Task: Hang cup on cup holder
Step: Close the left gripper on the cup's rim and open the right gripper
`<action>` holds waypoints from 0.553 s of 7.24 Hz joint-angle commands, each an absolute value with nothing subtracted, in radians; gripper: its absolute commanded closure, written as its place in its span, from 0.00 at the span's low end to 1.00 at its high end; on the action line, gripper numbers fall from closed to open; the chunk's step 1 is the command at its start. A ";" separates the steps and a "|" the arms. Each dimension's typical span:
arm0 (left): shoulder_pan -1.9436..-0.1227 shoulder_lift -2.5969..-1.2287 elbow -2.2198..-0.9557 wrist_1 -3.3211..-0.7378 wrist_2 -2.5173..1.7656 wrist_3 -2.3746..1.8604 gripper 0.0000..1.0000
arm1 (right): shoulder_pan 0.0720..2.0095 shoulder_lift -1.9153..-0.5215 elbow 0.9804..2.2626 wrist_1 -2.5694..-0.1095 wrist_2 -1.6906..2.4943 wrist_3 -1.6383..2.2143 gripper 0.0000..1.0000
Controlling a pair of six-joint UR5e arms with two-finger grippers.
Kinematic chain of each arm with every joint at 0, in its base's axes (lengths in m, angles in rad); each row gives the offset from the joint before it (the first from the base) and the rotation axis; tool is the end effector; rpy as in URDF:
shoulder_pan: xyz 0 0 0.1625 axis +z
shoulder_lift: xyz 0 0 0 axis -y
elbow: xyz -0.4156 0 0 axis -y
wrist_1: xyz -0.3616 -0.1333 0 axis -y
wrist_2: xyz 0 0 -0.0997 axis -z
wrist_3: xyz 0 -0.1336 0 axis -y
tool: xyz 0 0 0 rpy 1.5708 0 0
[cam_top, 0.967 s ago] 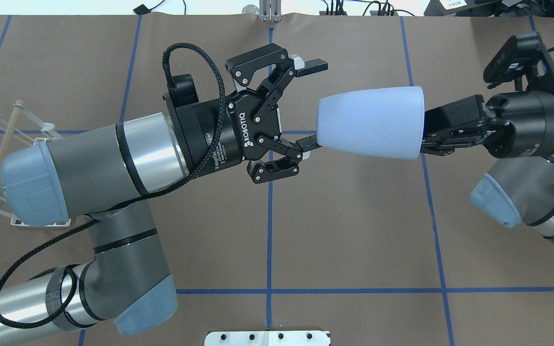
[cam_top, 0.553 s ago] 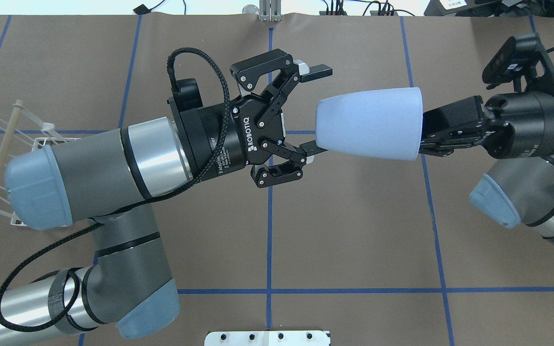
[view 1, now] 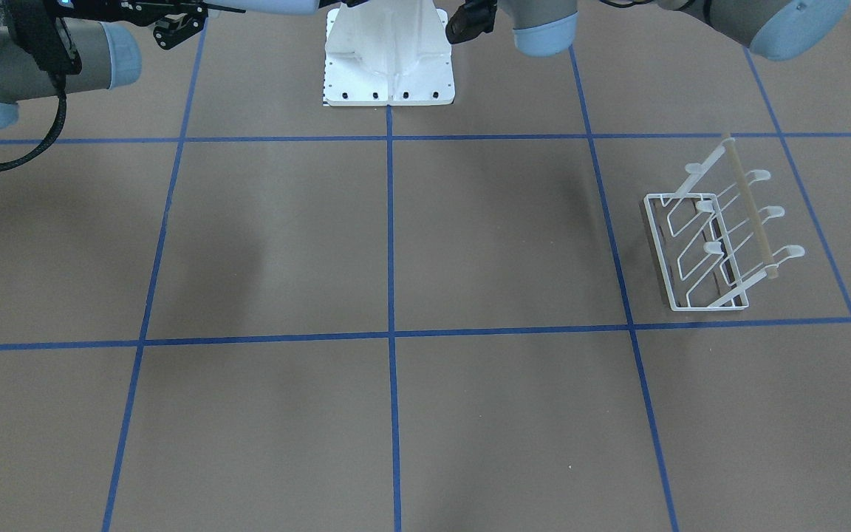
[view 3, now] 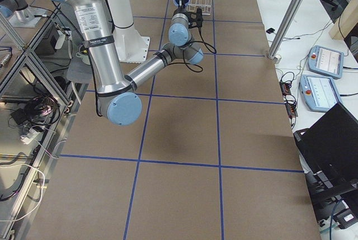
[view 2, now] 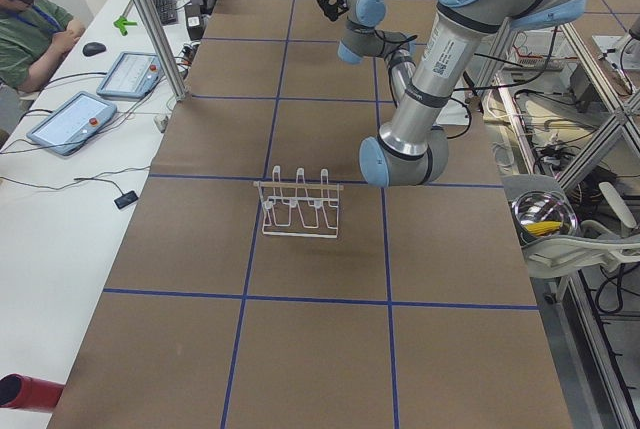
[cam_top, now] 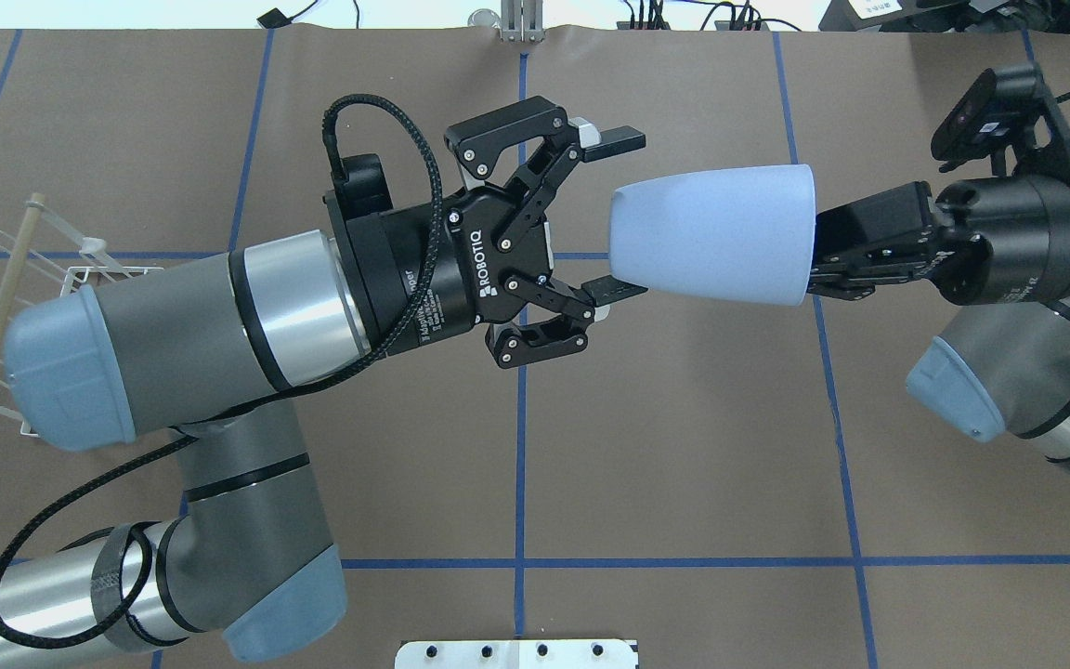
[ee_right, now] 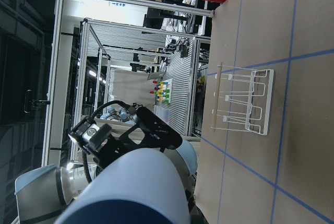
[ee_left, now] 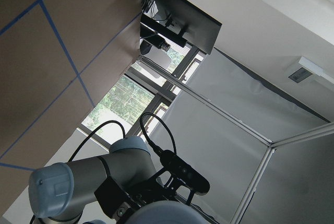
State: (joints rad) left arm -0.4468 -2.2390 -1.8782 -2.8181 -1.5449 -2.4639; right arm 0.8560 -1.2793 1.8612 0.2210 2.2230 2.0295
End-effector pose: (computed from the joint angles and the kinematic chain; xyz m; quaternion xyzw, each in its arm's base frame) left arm 0.3971 -0.3419 0.0290 -0.1927 0.8753 -0.2844 0.3403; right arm -0.2382 -0.3541 0.2162 0.0557 -0.8847 -0.0183 0.4624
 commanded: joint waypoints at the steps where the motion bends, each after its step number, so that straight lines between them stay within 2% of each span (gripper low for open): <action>1: -0.440 -2.240 -1.879 -2.819 -1.545 -2.465 0.28 | 0.856 -1.279 1.865 0.222 2.223 2.029 1.00; 2: -0.439 -2.240 -1.879 -2.819 -1.545 -2.465 0.55 | 0.856 -1.279 1.867 0.222 2.218 2.029 1.00; 3: -0.430 -2.240 -1.882 -2.818 -1.525 -2.465 0.84 | 0.847 -1.279 1.865 0.222 2.197 2.029 0.83; 4: -0.404 -2.238 -1.899 -2.816 -1.502 -2.470 1.00 | 0.832 -1.281 1.867 0.222 2.159 2.029 0.01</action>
